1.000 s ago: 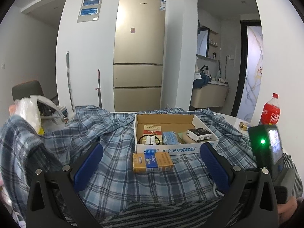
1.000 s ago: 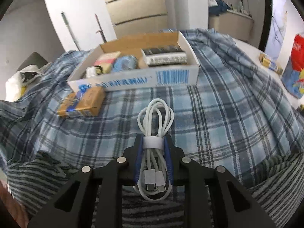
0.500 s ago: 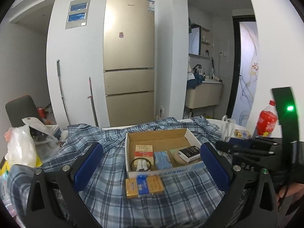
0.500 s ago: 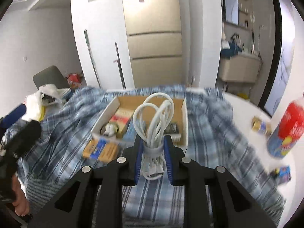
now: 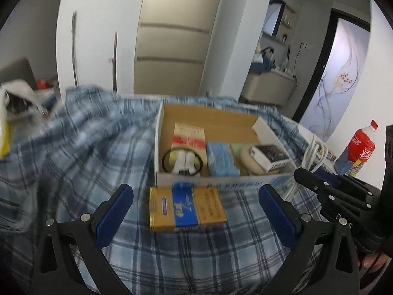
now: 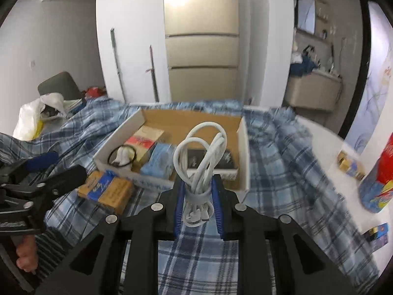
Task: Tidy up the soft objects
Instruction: 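Lift the white cable with the right gripper while the left gripper grasps the yellow-and-blue Liqun pack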
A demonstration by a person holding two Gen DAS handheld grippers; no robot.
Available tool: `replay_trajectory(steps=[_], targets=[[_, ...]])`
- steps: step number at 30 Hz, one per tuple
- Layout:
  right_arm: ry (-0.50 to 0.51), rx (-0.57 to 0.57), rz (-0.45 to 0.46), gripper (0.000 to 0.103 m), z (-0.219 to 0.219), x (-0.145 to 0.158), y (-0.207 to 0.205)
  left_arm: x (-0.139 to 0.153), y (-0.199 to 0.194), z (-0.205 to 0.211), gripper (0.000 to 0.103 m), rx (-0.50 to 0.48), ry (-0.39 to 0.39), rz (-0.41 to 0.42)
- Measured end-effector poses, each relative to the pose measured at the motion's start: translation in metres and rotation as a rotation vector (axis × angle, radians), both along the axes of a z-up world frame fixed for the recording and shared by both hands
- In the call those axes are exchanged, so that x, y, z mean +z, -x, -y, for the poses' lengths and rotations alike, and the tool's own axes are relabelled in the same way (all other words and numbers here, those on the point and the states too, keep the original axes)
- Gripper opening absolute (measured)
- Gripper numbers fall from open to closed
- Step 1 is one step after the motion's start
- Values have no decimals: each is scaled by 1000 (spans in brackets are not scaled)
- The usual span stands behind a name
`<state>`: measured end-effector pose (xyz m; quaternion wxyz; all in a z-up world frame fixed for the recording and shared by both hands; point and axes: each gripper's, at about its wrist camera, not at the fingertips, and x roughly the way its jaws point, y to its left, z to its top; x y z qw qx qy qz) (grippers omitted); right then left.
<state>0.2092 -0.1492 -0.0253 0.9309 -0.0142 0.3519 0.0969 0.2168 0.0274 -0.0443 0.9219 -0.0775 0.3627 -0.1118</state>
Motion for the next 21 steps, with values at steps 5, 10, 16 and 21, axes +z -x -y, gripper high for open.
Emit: replay_trajectory(steps=[5,10,16,21], targets=[[-14,5,-43,21,5,-11,-5,-11,-8,1,103,-13,6,-68],[-9,-4,-44,21,8,-17,-7,-27,-19,7,103,-34,-9,-158],[21,-15,-59,21,7,-20,-9,-40,-27,14,103,-48,-43,-230],[2,-16,-71,21,10,-21,-10,-47,-31,15,103,-39,-63,-265]])
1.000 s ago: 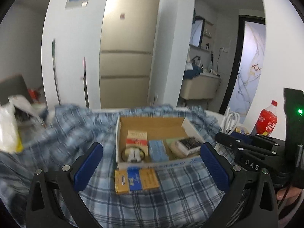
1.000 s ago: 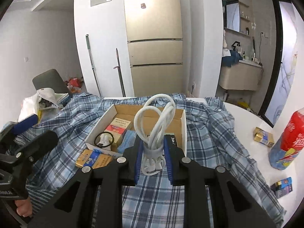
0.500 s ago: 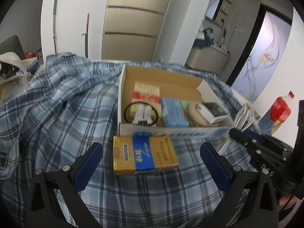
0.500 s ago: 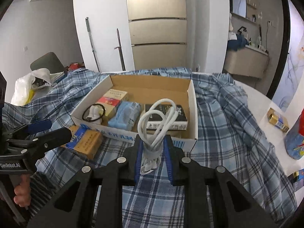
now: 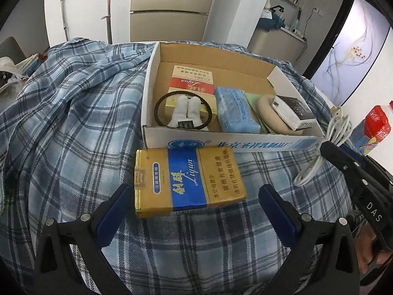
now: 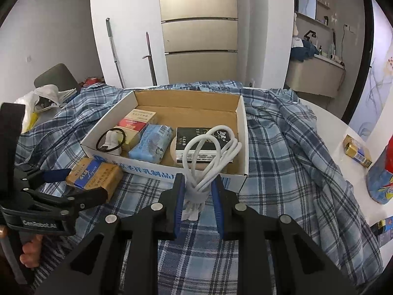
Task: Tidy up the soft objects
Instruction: 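Lift the white cable with the right gripper while the left gripper grasps the yellow-and-blue Liqun pack, then carry the cable and Liqun pack over the box and release them inside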
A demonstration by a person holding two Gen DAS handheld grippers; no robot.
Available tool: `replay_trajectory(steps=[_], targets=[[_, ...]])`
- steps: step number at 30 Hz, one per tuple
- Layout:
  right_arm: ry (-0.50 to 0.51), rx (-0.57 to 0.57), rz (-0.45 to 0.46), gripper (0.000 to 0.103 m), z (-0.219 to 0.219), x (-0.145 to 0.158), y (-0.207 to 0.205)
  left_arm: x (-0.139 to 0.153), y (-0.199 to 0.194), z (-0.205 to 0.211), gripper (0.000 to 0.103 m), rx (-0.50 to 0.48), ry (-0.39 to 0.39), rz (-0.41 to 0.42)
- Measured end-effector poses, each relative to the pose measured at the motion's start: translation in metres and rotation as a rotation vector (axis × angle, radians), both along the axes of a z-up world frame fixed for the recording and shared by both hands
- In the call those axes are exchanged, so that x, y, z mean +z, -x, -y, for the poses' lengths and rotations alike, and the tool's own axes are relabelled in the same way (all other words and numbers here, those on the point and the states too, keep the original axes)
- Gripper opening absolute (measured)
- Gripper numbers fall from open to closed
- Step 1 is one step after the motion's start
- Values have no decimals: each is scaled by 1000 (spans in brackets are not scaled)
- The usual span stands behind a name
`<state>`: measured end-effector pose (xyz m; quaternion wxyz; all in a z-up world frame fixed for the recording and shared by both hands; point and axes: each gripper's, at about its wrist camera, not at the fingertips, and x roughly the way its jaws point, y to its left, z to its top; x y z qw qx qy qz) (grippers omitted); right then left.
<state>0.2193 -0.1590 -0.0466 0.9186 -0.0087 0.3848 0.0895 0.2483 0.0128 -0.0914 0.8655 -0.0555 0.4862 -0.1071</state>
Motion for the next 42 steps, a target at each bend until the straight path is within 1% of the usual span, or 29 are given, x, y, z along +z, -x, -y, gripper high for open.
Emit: replay_trajectory(steps=[2,3,5,7,9,11,15,18,21,24,30,32,35,37,38,39,41,42], targets=[[-5,1,-2,21,0,0,0,0,1,0,102,-2,-5,3],[-6,1,-2,21,0,-1,-1,1,1,1,96,-5,-6,5],[-12,8,-4,21,0,-1,0,-1,0,3,89,-7,-13,1],[-38,11,-13,21,1,-1,-1,-1,-1,5,88,-6,-13,4],[-54,3,-20,21,4,-2,-2,3,2,5,87,-5,-18,25],[-65,1,-26,21,5,-3,-3,6,3,6,87,-7,-24,45],[-85,5,-35,21,6,-4,-4,17,12,7,87,-14,-30,111],[-102,19,-37,21,5,-4,-4,28,20,5,87,-34,-8,167],[-99,32,-29,20,3,-3,-2,40,30,4,87,-38,-8,241],[-101,42,-23,20,1,-2,0,49,36,5,86,-45,-11,292],[-109,40,2,20,3,3,3,59,44,3,86,-33,-27,331],[-110,38,19,20,4,6,5,65,49,4,86,-30,-43,354],[-92,27,59,20,4,16,9,80,57,8,86,-13,-105,405],[-73,15,88,20,3,26,12,90,60,9,86,-23,-77,417],[-81,28,94,20,3,31,13,95,60,11,86,-33,-61,417],[-93,41,97,20,3,37,14,103,60,13,86,-42,-67,431],[-102,50,110,20,3,49,16,116,59,20,86,-36,-122,477],[-103,57,115,20,3,54,16,122,58,23,86,-35,-134,499]])
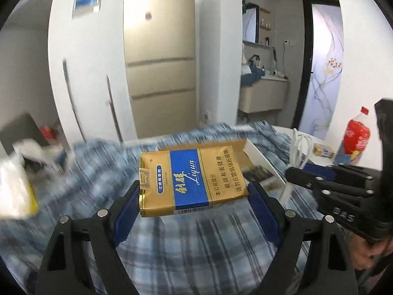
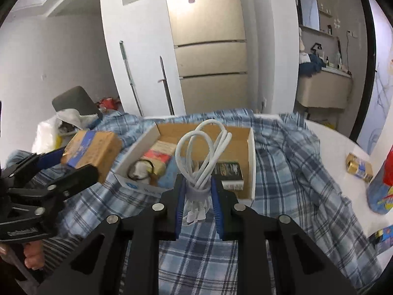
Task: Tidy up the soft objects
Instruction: 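Carry the cable and Liqun pack over the box and release them inside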
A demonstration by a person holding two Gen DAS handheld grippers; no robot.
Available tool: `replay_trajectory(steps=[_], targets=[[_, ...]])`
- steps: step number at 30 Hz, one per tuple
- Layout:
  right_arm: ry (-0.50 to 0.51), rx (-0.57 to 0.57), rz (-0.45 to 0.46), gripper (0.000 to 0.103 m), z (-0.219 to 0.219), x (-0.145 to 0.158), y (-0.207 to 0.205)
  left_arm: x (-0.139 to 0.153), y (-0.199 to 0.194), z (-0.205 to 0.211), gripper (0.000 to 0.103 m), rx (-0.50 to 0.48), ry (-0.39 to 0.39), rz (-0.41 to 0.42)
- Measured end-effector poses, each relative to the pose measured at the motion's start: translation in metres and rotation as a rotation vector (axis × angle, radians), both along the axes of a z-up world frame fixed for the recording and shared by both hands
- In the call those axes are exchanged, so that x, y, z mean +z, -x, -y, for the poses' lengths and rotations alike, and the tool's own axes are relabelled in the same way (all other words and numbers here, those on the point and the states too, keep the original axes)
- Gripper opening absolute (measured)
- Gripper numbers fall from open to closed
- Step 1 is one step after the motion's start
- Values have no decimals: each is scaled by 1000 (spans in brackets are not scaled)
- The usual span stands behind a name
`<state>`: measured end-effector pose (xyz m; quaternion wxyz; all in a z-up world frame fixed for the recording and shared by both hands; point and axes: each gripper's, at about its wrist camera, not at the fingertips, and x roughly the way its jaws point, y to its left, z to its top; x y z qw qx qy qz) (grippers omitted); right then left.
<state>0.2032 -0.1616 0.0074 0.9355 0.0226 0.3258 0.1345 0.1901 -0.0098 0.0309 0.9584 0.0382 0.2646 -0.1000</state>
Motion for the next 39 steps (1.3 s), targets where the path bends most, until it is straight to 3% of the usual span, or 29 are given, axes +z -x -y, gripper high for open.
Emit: replay_trajectory(steps=[6,10,15,22,27,31,32,35,38,39], targets=[[-11,65,19,20,2,34,-20,27,-25,-1,86,0,57,40],[-24,113,-10,20,1,38,-50,26,-48,-4,86,22,54,45],[-64,111,-93,20,5,23,-88,6,-74,-5,87,30,56,4],[-99,145,-236,20,-2,-22,-118,-29,-88,-1,87,21,14,-28],[-105,141,-268,20,-5,-42,-125,-41,-94,-2,87,10,12,-53],[-68,143,-234,22,-10,-43,-123,-43,-95,-1,88,14,3,-48],[-60,141,-228,26,-11,-43,-123,-43,-95,-1,88,17,1,-47],[-55,112,-187,59,-7,-36,-120,-44,-94,0,89,9,3,-42],[-34,78,-132,60,-1,-27,-116,-45,-94,3,92,8,-15,-40],[-31,71,-122,60,1,-25,-115,-45,-94,4,97,8,-20,-37]])
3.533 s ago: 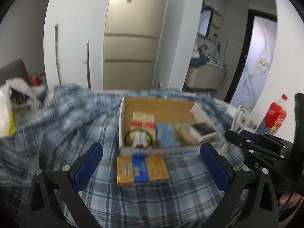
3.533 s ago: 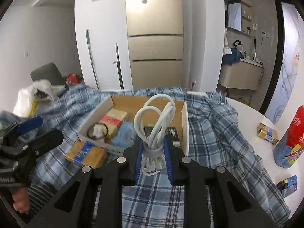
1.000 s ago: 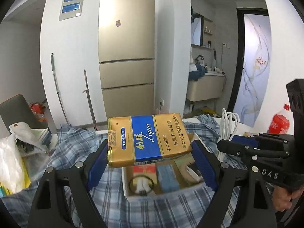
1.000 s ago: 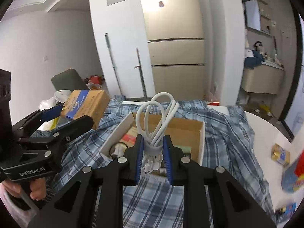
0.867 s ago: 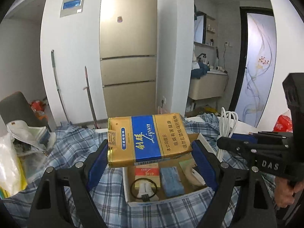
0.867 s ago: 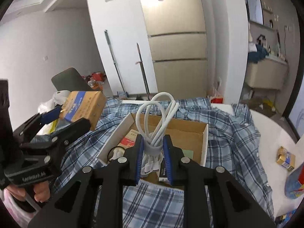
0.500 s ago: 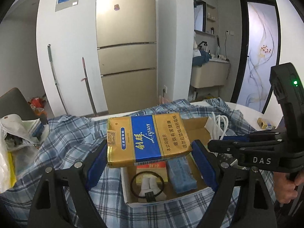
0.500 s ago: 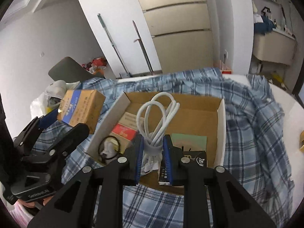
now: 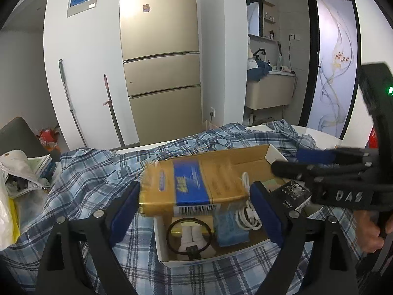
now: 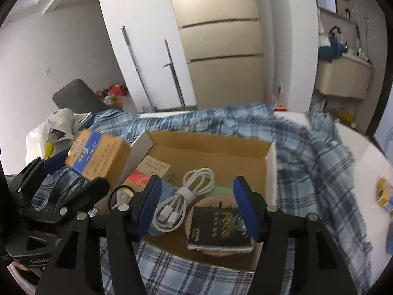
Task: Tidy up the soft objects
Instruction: 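Carry the cable and Liqun pack over the box and release them inside, then raise both open grippers up and away from the box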
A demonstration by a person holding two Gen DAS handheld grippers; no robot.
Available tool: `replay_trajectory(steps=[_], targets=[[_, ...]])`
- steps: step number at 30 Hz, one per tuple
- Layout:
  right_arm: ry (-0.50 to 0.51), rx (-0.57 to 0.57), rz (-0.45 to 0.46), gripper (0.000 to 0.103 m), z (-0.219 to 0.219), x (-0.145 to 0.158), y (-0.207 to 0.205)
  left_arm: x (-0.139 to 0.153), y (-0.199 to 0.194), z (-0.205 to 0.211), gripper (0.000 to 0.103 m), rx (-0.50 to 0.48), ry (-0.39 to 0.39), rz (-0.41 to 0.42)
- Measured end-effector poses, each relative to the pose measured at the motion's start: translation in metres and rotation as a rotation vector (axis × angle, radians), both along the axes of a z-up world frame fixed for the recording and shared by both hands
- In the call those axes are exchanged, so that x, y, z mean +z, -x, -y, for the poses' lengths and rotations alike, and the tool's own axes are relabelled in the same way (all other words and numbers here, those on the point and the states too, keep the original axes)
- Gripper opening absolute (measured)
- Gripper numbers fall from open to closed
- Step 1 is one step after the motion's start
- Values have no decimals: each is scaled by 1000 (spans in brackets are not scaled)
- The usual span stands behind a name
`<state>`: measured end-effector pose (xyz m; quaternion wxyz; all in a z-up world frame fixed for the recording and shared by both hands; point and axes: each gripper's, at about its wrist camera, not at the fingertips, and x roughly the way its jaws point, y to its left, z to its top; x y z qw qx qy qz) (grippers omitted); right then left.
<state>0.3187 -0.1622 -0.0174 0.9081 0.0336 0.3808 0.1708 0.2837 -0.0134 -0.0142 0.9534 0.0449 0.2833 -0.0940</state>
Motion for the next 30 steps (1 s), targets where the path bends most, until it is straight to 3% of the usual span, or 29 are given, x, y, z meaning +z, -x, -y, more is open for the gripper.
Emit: replay_trajectory(steps=[2,12,20,26,30], targets=[[2,-15,17,60,4,5,1,1,4,2,103,3,0,13],[9,-46,65,60,14,20,7,10,9,3,103,6,2,49],[14,-69,121,60,23,44,24,45,37,3,103,4,29,127],[31,-103,244,60,31,83,62,80,86,4,103,20,18,230],[29,-132,350,66,34,108,97,99,120,2,103,24,13,301]])
